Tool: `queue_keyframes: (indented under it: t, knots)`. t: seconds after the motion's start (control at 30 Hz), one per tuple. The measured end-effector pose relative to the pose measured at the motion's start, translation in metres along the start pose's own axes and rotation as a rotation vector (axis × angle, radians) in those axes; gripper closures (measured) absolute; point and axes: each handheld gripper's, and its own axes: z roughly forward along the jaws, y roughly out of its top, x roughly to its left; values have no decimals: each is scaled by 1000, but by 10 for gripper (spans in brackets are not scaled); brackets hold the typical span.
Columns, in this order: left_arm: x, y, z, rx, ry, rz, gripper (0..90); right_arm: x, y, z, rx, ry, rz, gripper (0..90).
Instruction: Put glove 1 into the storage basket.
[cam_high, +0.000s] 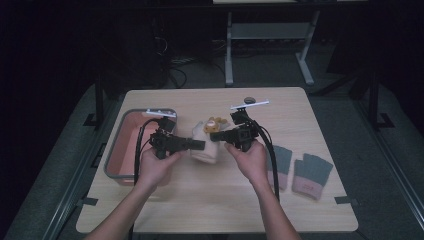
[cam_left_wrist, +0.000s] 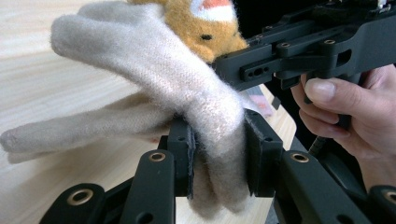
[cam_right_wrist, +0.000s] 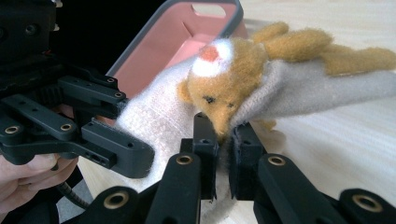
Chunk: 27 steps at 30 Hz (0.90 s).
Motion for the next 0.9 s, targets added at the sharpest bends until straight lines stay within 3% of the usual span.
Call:
queue_keyframes:
  t: [0.63,0.9]
  knots:
    - [1,27,-56,-76,18,42,681,41,48,5,-36,34,-58,836]
    - [10,27,-88,-109,40,31,681,62,68,24,-17,65,-81,835]
